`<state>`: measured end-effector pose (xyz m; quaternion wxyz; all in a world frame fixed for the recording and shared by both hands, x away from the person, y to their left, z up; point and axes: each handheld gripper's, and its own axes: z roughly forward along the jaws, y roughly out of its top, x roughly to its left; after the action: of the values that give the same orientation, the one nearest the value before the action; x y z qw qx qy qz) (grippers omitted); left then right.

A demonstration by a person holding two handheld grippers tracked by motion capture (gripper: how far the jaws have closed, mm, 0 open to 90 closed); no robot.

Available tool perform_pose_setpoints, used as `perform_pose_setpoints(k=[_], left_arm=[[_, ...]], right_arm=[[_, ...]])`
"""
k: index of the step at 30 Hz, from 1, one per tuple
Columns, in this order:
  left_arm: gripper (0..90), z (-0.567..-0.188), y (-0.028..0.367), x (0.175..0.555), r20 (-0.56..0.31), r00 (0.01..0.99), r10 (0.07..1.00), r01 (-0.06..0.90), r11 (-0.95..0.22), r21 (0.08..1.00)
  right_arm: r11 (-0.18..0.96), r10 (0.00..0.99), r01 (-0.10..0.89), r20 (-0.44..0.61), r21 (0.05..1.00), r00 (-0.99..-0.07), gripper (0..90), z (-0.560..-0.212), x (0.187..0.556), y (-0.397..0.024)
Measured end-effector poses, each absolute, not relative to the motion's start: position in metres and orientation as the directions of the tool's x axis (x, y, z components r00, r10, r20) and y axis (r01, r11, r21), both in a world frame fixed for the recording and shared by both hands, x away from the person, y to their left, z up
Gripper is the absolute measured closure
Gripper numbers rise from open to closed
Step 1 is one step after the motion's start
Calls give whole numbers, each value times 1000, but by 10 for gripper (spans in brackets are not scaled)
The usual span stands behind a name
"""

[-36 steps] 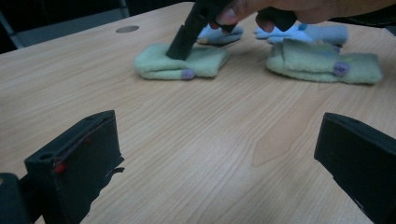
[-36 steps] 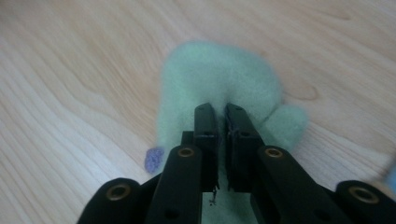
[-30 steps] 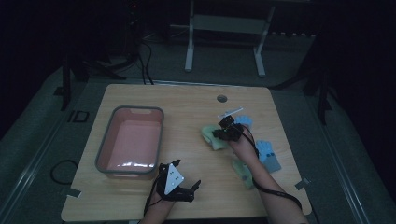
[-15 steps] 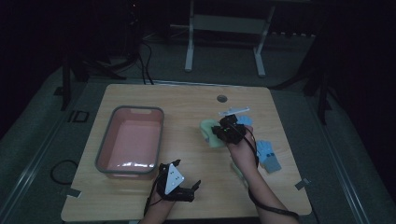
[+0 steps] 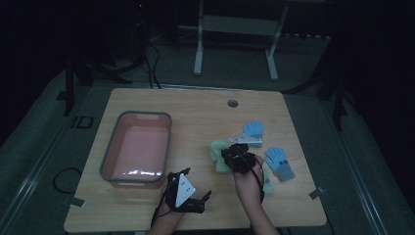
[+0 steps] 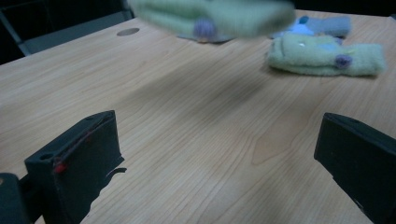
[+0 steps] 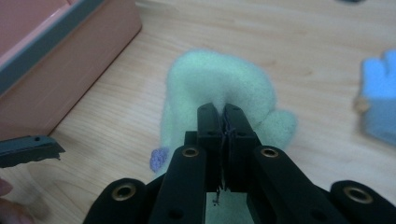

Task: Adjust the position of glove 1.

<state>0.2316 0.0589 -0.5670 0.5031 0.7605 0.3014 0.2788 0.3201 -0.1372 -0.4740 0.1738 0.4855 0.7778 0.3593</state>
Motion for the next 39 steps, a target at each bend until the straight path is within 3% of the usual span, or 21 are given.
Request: perform_pose_setpoints(k=[18, 24, 29, 39], left_arm=[[5, -567, 57, 229, 142, 660, 738, 161, -324, 932], [36, -567, 60, 229, 129, 652, 747, 162, -304, 939], [38, -567, 61, 231, 108, 662, 742, 172, -290, 941], [36, -567, 61, 233, 95, 664, 741, 193, -294, 936]], right_arm=[[204, 924, 732, 119, 650, -363, 850, -540, 317, -126], [218, 911, 720, 127, 659, -392, 611, -542, 317, -125], [262, 888, 695, 115, 670, -445, 550, -534, 316, -129], [354, 832, 632, 77, 689, -550, 560, -510, 323, -147]])
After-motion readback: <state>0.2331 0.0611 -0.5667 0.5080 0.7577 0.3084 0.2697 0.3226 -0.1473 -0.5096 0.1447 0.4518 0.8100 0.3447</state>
